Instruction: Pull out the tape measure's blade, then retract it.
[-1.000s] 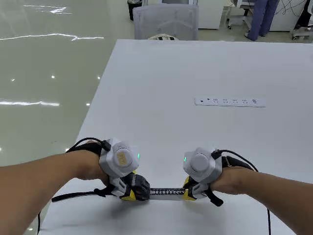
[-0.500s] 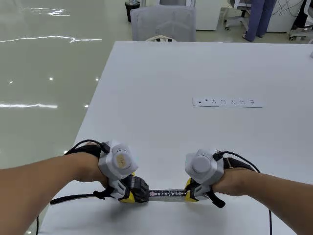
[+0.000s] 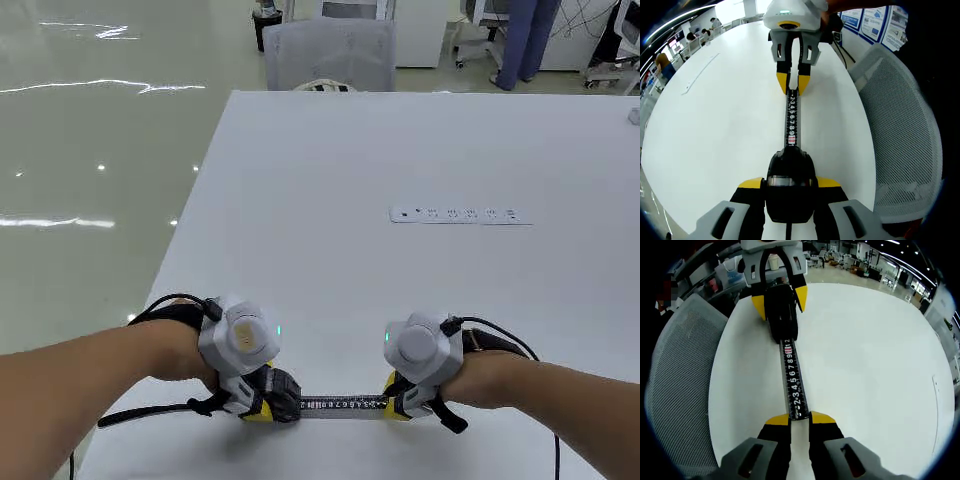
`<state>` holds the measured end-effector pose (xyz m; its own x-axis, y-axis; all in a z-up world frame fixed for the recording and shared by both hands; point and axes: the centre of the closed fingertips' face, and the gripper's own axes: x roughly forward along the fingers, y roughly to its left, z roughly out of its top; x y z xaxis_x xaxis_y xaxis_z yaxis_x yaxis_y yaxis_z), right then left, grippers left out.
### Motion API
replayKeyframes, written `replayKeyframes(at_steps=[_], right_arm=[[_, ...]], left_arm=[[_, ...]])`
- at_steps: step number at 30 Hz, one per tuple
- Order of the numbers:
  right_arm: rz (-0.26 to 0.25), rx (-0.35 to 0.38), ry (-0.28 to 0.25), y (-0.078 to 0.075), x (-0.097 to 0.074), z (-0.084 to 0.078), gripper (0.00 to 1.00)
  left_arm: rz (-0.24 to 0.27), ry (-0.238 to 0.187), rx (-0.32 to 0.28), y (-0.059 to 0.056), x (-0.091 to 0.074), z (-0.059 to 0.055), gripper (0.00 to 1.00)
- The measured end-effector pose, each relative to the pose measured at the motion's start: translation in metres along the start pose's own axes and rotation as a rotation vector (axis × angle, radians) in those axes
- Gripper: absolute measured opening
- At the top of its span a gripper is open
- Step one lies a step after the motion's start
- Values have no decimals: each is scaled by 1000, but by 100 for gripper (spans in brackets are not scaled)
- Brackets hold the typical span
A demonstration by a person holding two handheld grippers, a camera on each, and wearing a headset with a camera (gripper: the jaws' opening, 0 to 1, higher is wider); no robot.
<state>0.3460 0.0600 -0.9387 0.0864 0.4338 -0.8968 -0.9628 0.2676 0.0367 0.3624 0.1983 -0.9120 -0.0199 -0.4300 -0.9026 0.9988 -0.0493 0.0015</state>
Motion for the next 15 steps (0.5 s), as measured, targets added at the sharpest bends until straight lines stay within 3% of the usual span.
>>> replayKeyframes(at_steps=[15], right_arm=[[18,-1,4,0,1,0,12]], left_arm=[[2,-3,2,1,0,1,34]])
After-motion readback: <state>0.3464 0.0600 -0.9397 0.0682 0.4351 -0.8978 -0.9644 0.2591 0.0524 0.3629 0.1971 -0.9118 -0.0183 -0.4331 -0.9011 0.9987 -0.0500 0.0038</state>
